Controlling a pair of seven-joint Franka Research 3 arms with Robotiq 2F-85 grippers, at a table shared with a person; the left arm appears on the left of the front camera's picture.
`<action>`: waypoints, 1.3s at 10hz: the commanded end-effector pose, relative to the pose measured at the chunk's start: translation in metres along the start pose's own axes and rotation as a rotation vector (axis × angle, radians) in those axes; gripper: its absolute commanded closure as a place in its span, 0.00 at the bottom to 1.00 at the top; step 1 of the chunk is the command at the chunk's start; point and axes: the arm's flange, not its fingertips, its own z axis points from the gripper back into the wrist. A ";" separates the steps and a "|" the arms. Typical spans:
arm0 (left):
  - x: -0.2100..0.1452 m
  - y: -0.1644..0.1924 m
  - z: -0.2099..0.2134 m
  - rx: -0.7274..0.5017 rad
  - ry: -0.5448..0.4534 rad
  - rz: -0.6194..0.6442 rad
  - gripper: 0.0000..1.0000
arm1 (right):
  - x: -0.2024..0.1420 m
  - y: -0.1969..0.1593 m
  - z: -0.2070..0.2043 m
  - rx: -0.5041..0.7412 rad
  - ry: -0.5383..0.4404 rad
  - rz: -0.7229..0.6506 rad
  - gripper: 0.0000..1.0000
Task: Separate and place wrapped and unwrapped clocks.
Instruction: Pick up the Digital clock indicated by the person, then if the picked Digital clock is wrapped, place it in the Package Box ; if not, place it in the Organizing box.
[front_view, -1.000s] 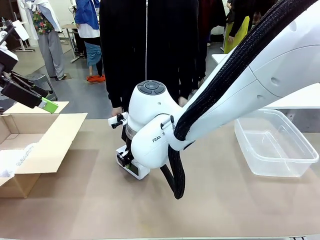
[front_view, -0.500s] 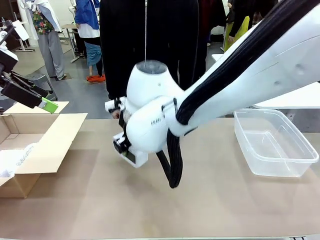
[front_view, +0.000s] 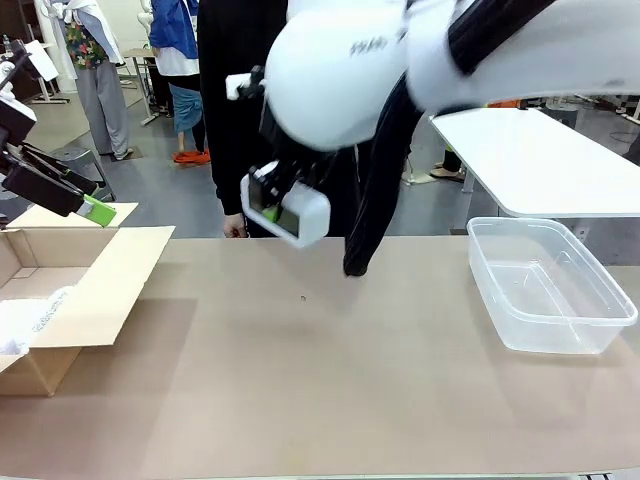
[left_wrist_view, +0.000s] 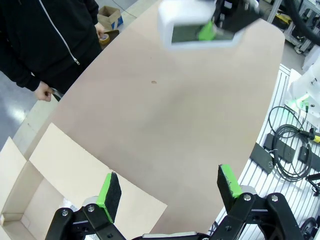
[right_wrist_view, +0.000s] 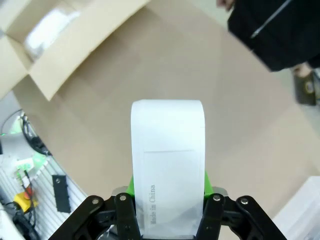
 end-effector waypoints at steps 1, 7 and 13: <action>0.001 -0.002 -0.001 0.015 0.002 0.009 0.00 | -0.015 -0.028 0.009 0.013 -0.021 -0.018 0.68; 0.001 -0.002 -0.001 0.015 0.002 0.009 0.00 | -0.009 -0.042 0.018 -0.015 -0.027 -0.035 0.68; 0.001 -0.002 -0.001 0.015 0.002 0.009 0.00 | -0.009 -0.042 0.018 -0.015 -0.027 -0.035 0.68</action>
